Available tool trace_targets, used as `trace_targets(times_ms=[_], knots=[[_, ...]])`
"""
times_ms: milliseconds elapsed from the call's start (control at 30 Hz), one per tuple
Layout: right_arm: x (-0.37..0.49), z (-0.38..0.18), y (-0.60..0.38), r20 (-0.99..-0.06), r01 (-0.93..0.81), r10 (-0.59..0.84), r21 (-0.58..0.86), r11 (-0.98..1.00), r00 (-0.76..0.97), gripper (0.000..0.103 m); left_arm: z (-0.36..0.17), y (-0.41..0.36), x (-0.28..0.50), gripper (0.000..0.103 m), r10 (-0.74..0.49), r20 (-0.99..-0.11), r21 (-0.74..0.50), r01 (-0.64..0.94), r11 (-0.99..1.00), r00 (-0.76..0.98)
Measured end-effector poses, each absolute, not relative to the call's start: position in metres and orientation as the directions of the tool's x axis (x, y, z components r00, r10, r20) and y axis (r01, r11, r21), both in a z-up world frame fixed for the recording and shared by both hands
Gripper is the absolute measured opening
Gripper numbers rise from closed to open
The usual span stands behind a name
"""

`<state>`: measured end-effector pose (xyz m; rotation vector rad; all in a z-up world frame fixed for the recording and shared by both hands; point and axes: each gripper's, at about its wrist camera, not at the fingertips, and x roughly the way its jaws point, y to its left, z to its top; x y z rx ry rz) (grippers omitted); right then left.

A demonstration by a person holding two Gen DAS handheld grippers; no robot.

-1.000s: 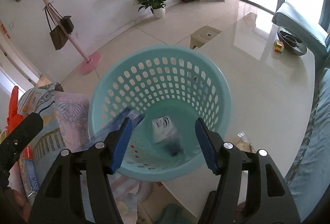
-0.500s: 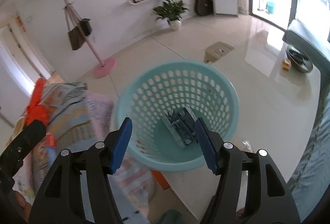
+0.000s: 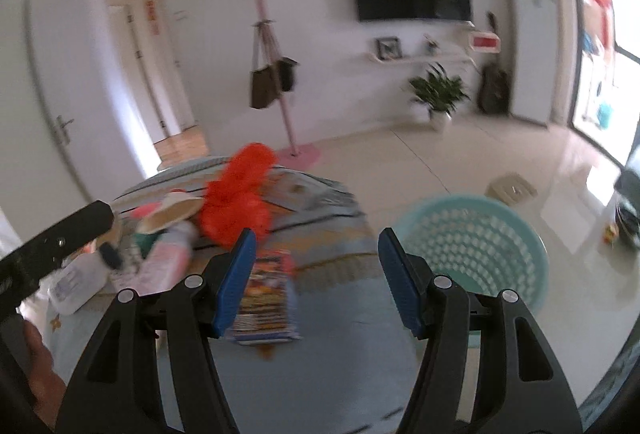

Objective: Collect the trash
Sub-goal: 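Grasp the clear plastic bottle with the left tool while the right tool grasps the pink bottle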

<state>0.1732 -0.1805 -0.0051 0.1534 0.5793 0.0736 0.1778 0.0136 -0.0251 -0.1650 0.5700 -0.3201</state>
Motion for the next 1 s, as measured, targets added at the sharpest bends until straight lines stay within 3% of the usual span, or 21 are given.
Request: trace_targets(times_ms=[233,400,533,600,833,900,1000], knots=[[0.175,-0.006,-0.122,-0.539,-0.116,0.175,0.141,0.983,0.824,0.057,-0.03,0.115,0.168,0.054,-0.204,-0.526,-0.254,0.076,0.964,0.826],[0.176,-0.016,-0.078,-0.578,-0.194,0.259,0.172,0.966,0.774,0.051,-0.047,0.174,0.18,0.054,-0.121,-0.6,-0.202,-0.004,0.979,0.791],[0.186,-0.026,-0.039,-0.617,-0.215,0.278,0.176,0.961,0.736,0.051,-0.066,0.2,0.191,0.059,-0.173,-0.655,-0.223,0.031,0.974,0.735],[0.193,-0.034,-0.023,-0.644,-0.209,0.27,0.171,0.963,0.716,0.051,-0.076,0.202,0.197,0.067,-0.211,-0.681,-0.253,0.045,0.967,0.701],[0.221,-0.06,-0.008,-0.726,-0.147,0.22,0.163,0.976,0.652,0.051,-0.088,0.189,0.195,0.066,-0.25,-0.748,-0.23,0.113,0.967,0.614],[0.225,-0.065,-0.01,-0.739,-0.141,0.226,0.177,0.974,0.635,0.051,-0.088,0.182,0.192,0.059,-0.275,-0.763,-0.237,0.143,0.961,0.585],[0.23,-0.071,-0.015,-0.754,-0.124,0.227,0.192,0.974,0.616,0.051,-0.088,0.172,0.188,0.058,-0.291,-0.773,-0.234,0.173,0.957,0.564]])
